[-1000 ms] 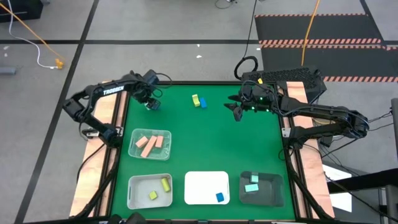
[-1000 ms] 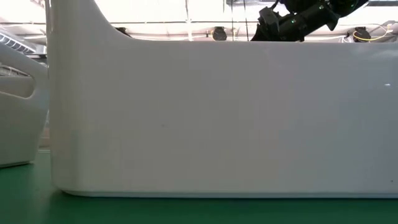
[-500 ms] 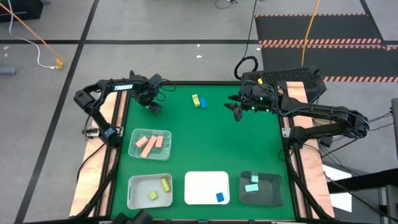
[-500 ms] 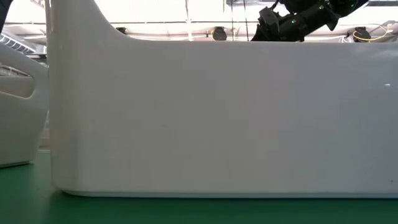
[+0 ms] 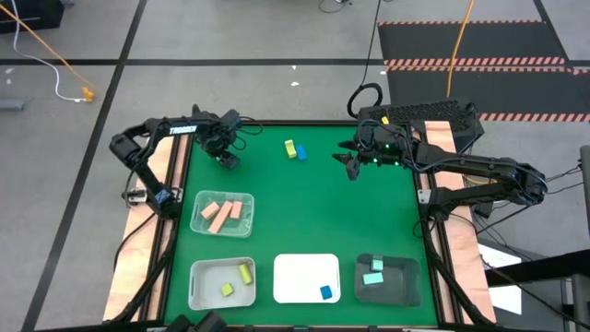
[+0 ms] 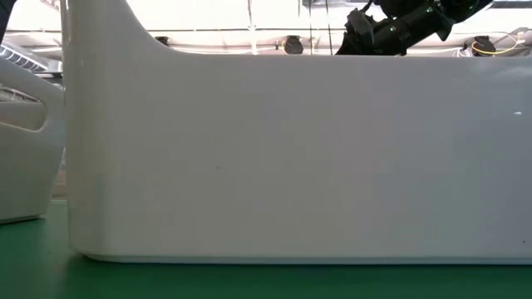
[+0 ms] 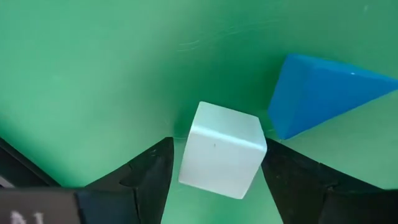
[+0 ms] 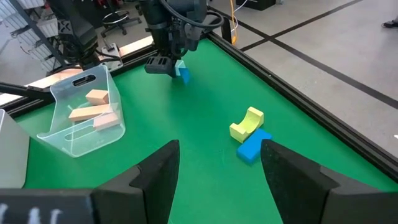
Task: Sort & place blocks by color
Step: Put the light blue block into the black bin
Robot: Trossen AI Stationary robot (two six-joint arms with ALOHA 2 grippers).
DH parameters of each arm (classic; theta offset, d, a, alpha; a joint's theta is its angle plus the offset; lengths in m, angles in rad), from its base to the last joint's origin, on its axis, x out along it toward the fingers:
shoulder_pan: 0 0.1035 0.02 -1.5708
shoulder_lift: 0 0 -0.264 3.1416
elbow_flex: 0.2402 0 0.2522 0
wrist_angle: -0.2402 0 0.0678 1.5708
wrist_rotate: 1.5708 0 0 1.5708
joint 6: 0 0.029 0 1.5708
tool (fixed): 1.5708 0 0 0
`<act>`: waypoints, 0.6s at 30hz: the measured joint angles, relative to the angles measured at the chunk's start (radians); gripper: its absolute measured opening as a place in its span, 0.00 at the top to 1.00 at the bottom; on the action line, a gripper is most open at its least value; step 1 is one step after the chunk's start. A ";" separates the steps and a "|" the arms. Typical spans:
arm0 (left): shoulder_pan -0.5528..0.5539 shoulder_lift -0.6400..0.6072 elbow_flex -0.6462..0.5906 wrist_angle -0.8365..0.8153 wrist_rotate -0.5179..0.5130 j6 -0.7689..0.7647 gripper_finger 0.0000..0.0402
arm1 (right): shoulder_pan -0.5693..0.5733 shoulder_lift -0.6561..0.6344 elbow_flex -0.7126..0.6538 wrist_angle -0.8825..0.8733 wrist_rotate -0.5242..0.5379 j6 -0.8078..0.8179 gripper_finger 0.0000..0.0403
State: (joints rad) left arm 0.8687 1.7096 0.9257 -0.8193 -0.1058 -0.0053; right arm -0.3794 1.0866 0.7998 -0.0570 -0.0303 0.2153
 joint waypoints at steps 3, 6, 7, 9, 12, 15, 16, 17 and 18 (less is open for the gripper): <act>-0.007 0.001 0.000 -0.007 0.007 -0.016 0.49 | 0.000 0.000 0.000 0.000 0.002 0.000 0.47; -0.015 0.001 0.000 -0.018 0.019 -0.048 0.62 | 0.000 0.000 0.000 0.000 0.003 0.004 0.47; -0.018 0.001 0.000 -0.021 0.020 -0.063 0.66 | 0.000 0.000 0.000 0.000 0.003 0.012 0.47; -0.025 0.001 0.000 -0.026 0.019 -0.095 0.66 | 0.000 0.000 0.000 0.000 0.003 0.043 0.47; -0.027 -0.011 0.000 -0.040 0.019 -0.157 0.66 | 0.000 0.000 0.000 0.000 0.003 0.125 0.47; -0.027 -0.046 -0.006 -0.050 0.028 -0.209 0.66 | 0.000 0.000 0.000 0.000 0.003 0.188 0.47; -0.027 -0.065 -0.008 -0.058 0.032 -0.224 0.66 | 0.000 0.000 0.000 0.000 0.003 0.193 0.47; -0.027 -0.092 -0.008 -0.061 0.033 -0.240 0.66 | 0.001 0.000 0.000 0.000 0.003 0.192 0.47; -0.028 -0.121 -0.006 -0.058 0.038 -0.255 0.66 | 0.001 0.000 0.000 0.000 0.002 0.192 0.47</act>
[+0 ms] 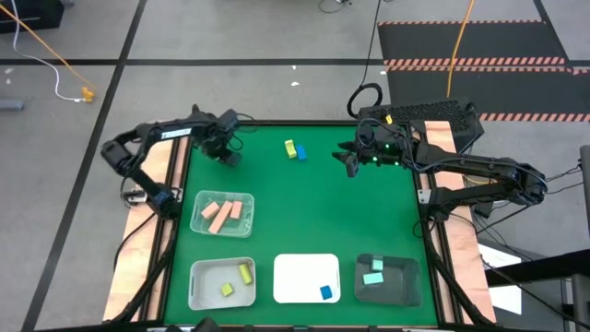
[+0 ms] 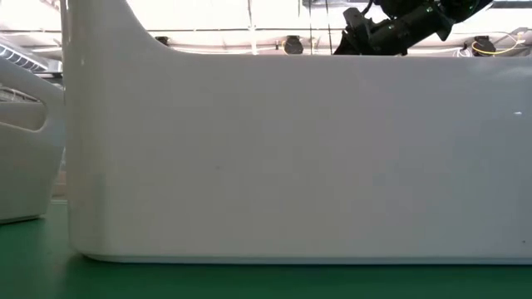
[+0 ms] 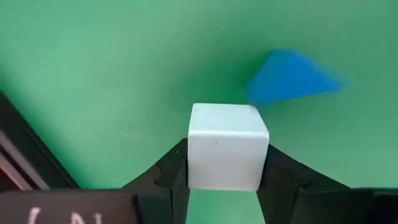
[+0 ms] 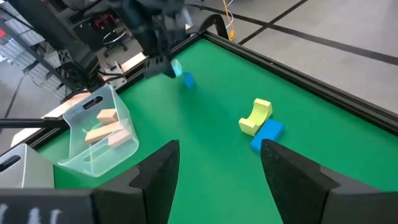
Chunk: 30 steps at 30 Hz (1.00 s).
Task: Sort & place blocks by color
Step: Put the light blue block into the black bin
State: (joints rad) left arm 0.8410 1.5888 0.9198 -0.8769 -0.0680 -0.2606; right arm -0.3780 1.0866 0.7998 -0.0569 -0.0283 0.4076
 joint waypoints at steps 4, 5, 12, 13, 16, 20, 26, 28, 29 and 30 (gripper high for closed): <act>-0.013 -0.119 0.000 0.011 0.052 -0.091 0.66 | 0.004 0.000 0.000 0.000 -0.001 -0.001 0.47; -0.024 -0.149 0.001 0.032 0.077 -0.117 0.66 | 0.006 0.000 0.000 0.001 0.001 -0.007 0.47; -0.167 -0.324 0.001 0.202 0.195 -0.264 0.66 | 0.038 0.000 0.000 0.058 0.001 -0.118 0.47; -0.193 -0.340 0.002 0.244 0.208 -0.289 0.66 | 0.047 0.001 0.000 0.093 0.001 -0.137 0.47; -0.272 -0.377 0.002 0.383 0.229 -0.364 0.66 | 0.077 0.018 0.000 0.241 0.001 -0.216 0.47; -0.379 -0.390 0.004 0.647 0.255 -0.472 0.66 | 0.125 0.069 0.000 0.436 0.001 -0.403 0.47; -0.525 -0.376 0.004 0.976 0.259 -0.553 0.66 | 0.164 0.170 0.000 0.709 0.001 -0.556 0.47; -0.562 -0.375 0.004 1.033 0.259 -0.561 0.66 | 0.179 0.210 0.000 0.783 0.002 -0.570 0.47; -0.578 -0.376 0.004 1.065 0.260 -0.564 0.66 | 0.187 0.227 0.000 0.810 0.002 -0.571 0.47; -0.594 -0.378 0.005 1.082 0.259 -0.573 0.66 | 0.198 0.240 0.000 0.828 0.002 -0.573 0.46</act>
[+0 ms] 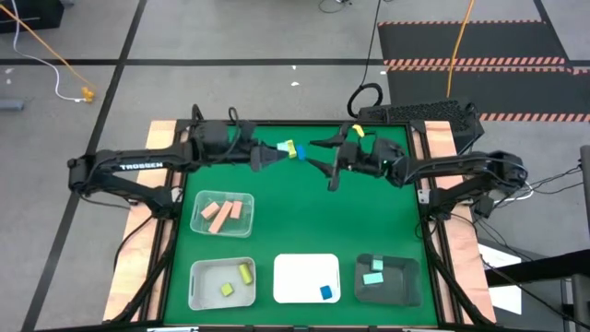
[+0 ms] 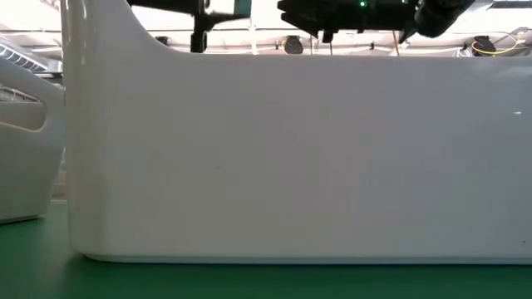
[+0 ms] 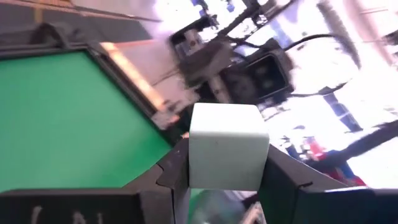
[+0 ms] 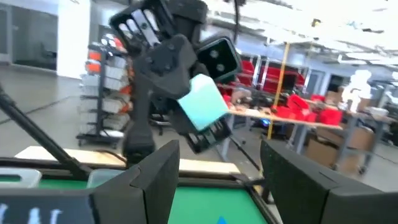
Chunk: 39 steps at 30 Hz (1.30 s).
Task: Sort & place blocks by color
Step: Put the light blue block into the black bin
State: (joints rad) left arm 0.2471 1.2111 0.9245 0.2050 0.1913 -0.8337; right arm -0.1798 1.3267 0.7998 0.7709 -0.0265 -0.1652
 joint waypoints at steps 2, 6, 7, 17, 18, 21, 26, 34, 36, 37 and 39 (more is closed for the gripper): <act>-0.027 0.000 0.000 0.011 -0.004 -0.016 0.66 | 0.026 0.033 0.004 0.045 0.000 -0.003 0.46; -0.078 0.002 0.000 0.021 -0.011 -0.042 0.66 | 0.087 0.090 0.042 0.054 0.005 -0.029 0.45; -0.092 0.008 0.000 0.028 -0.015 -0.042 0.66 | 0.102 0.104 0.053 0.055 0.015 -0.045 0.45; -0.199 0.052 0.001 0.042 -0.069 -0.059 0.66 | 0.183 0.165 0.111 0.053 0.179 -0.164 0.44; -0.206 0.059 0.001 0.052 -0.069 -0.065 0.66 | 0.188 0.164 0.113 0.056 0.178 -0.165 0.44; -0.219 0.067 0.001 0.043 -0.069 -0.086 0.66 | 0.207 0.167 0.123 0.053 0.178 -0.183 0.44; -0.231 0.093 0.000 0.075 -0.060 -0.101 0.66 | 0.238 0.165 0.123 0.052 0.183 -0.231 0.44; -0.237 0.107 0.001 0.101 -0.063 -0.113 0.66 | 0.254 0.165 0.125 0.039 0.182 -0.215 0.58; -0.237 0.107 0.000 0.100 -0.062 -0.120 0.66 | 0.254 0.164 0.125 0.032 0.186 -0.217 0.65; -0.237 0.107 0.000 0.101 -0.062 -0.128 0.66 | 0.254 0.164 0.125 0.032 0.187 -0.214 0.68; -0.237 0.106 0.000 0.104 -0.059 -0.138 0.66 | 0.253 0.164 0.125 0.031 0.194 -0.192 0.70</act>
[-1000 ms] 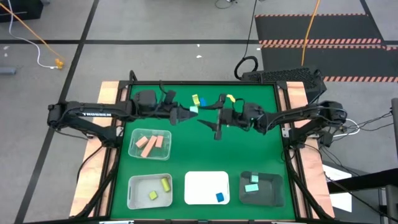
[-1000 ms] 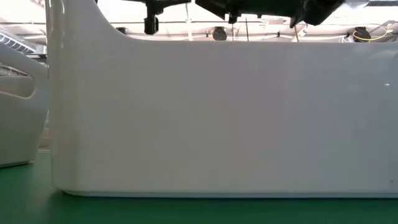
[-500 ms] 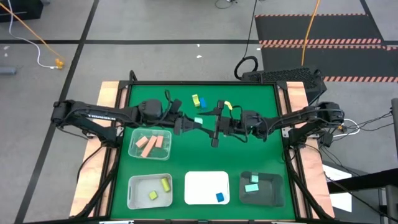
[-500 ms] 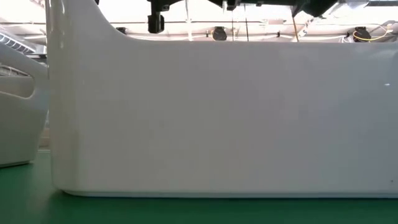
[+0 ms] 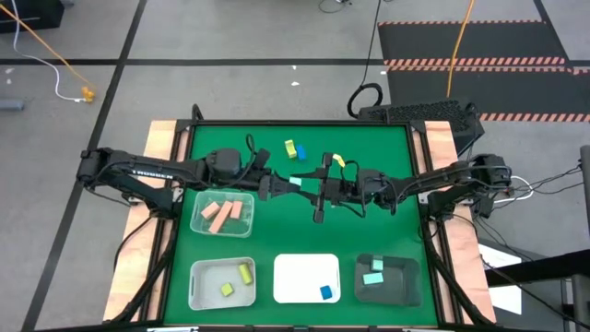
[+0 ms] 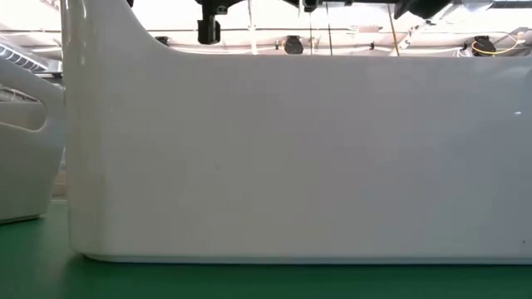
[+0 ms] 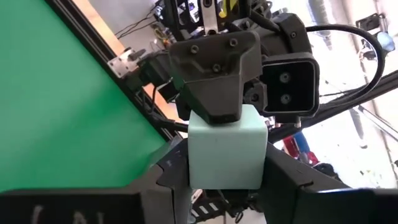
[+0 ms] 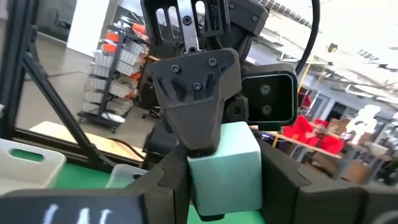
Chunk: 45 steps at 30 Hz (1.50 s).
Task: Sort & place blocks by color
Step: Put the light blue block into the black bin
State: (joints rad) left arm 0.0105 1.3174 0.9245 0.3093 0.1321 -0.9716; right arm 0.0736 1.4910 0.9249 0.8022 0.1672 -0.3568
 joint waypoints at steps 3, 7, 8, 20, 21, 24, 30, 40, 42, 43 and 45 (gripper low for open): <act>0.001 0.000 0.000 0.002 -0.001 0.002 0.61 | 0.004 -0.001 0.000 -0.006 -0.004 0.061 0.70; 0.002 0.002 -0.001 0.001 -0.003 0.075 0.42 | 0.007 -0.032 0.002 -0.099 -0.008 0.248 0.70; 0.002 0.002 -0.001 0.000 -0.005 0.103 0.38 | 0.007 -0.049 0.002 -0.147 -0.010 0.291 0.70; 0.071 0.001 -0.002 -0.131 -0.004 0.250 0.20 | 0.006 -0.336 0.002 -1.059 -0.221 0.839 0.71; 0.081 0.001 -0.001 -0.157 -0.004 0.258 0.20 | 0.007 -0.348 0.001 -1.137 -0.283 0.910 0.71; 0.107 0.001 -0.001 -0.252 -0.008 0.275 0.22 | 0.032 -0.377 0.000 -1.286 -0.478 1.113 0.71; 0.153 0.001 -0.001 -0.404 -0.012 0.311 0.25 | 0.148 -0.398 0.000 -1.371 -0.789 1.391 0.71; 0.190 0.001 0.000 -0.626 -0.108 0.405 0.27 | 0.334 -0.320 0.000 -1.406 -0.828 1.621 0.67; 0.204 0.001 0.000 -0.683 -0.172 0.424 0.26 | 0.349 -0.306 0.000 -1.406 -0.828 1.648 0.62; 0.212 0.001 0.000 -0.715 -0.203 0.431 0.26 | 0.356 -0.300 0.000 -1.406 -0.828 1.656 0.59; 0.232 0.001 0.000 -0.778 -0.267 0.437 0.26 | 0.372 -0.285 0.000 -1.405 -0.824 1.656 0.55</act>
State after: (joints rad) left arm 0.2424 1.3182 0.9241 -0.4689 -0.1345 -0.5343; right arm 0.4455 1.2058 0.9245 -0.6029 -0.6567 1.2991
